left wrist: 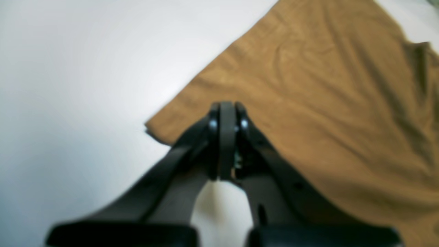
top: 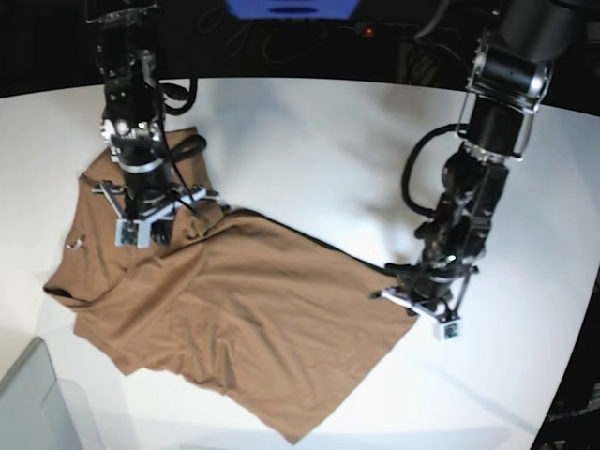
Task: Layout the t-shirt on the table in an organized manner, then fold the t-shirt properly
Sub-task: 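Pull the shirt's shoulder edge with both grippers to square it, then hold the shoulder edge with both grippers and pull it taut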
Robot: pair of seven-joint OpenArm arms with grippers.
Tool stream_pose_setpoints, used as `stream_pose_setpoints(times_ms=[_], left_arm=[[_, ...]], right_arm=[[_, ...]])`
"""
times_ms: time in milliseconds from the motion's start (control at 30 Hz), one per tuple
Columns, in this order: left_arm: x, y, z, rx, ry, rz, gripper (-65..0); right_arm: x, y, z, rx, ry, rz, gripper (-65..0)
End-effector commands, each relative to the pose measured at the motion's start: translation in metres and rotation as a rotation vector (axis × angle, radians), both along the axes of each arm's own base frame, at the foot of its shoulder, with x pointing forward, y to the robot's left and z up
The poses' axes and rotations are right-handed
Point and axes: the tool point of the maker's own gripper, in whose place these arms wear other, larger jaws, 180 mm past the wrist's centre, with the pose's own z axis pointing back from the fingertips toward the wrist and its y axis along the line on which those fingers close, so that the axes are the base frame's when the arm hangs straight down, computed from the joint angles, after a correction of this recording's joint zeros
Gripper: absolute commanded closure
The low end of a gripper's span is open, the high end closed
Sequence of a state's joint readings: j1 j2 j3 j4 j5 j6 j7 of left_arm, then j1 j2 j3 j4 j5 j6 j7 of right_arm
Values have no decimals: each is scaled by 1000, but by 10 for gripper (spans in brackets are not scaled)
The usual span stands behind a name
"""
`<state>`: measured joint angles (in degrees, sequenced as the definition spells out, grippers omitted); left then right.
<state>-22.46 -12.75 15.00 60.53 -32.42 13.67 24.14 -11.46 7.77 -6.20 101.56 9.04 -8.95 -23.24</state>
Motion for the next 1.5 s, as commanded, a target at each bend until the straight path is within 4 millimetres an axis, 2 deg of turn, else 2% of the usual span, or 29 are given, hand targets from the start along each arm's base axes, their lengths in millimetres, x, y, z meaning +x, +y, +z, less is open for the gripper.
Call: stream_pose_setpoints(times_ms=[0,67,167,300,367,467,600,700,767,900,1033,1133,1267,1467], left_arm=[[26,-5,24,15,-66,4,-1],[42,-17,18,65,-33,-2,-1],[53,-32,6,156,11,-27,-1],[49,-32,-21,273,8,-47,-1],[43,-23,-34,318,10,-49,-1],[25,-7,-60,353,53,-40,-1],[-1,18,-86,378,117,-21,-1],[-20,33,-100,392,145,-15,-1],[-41,37,-116,386,175,-13,-1],[-82,67,-137,321,221,65,-1],[-113,86,-143,243,272,119,-1],[-125,93,-133,178,286,130,-1],[-131,99,-112,142,228,123,-1],[-142,100,-104,121,213,110,-1]], right_arm=[[0,4,14,3,-47,17,0],[-10,9,11,9,-31,25,0],[-25,9,-1,13,11,25,0],[-32,7,-19,8,60,20,0],[-33,6,-30,5,88,17,0],[-40,0,-50,-4,142,5,0],[-39,-3,-61,-11,169,4,0],[-27,-6,-63,-18,166,-1,0],[-22,-9,-69,-23,176,-5,0],[-9,-26,-85,-62,214,-16,0],[0,-33,-96,-71,238,-30,0],[4,-34,-98,-72,242,-34,0],[8,-32,-84,-80,202,-19,0],[-16,-22,-71,-68,178,7,0]])
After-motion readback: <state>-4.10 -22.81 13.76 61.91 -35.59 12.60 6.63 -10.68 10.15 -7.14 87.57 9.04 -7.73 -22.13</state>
